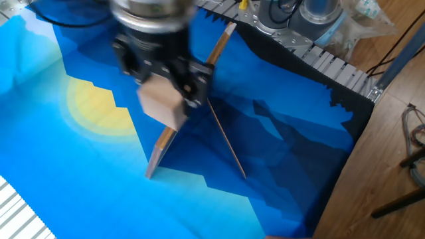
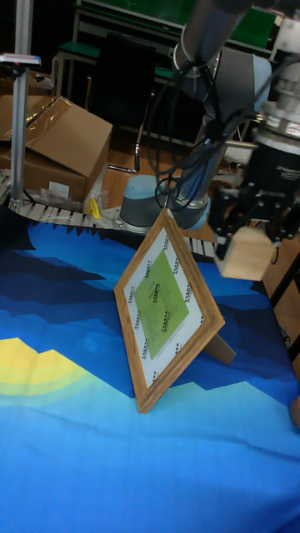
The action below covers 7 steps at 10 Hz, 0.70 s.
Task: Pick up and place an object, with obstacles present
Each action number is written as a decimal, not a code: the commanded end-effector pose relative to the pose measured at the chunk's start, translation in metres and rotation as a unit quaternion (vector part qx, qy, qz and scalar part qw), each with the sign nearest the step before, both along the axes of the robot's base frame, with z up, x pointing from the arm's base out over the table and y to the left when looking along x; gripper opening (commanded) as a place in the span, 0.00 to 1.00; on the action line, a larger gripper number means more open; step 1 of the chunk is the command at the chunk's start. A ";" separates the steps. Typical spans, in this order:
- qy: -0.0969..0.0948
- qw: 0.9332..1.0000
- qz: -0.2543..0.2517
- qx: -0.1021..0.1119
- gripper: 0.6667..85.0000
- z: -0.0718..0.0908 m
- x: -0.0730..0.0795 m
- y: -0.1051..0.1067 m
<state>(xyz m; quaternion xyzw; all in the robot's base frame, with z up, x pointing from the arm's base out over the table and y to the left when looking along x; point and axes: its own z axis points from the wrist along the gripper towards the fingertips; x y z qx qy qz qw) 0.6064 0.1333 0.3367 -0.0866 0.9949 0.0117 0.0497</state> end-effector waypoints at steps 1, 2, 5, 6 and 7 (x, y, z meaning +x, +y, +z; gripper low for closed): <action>-0.025 0.998 -0.049 0.000 0.01 -0.021 -0.001 0.049; -0.032 0.998 -0.053 0.001 0.01 -0.030 0.006 0.054; -0.050 0.997 -0.057 0.001 0.01 -0.059 0.022 0.066; -0.056 0.997 -0.059 0.007 0.01 -0.069 0.026 0.070; -0.061 0.996 -0.058 0.004 0.01 -0.078 0.030 0.070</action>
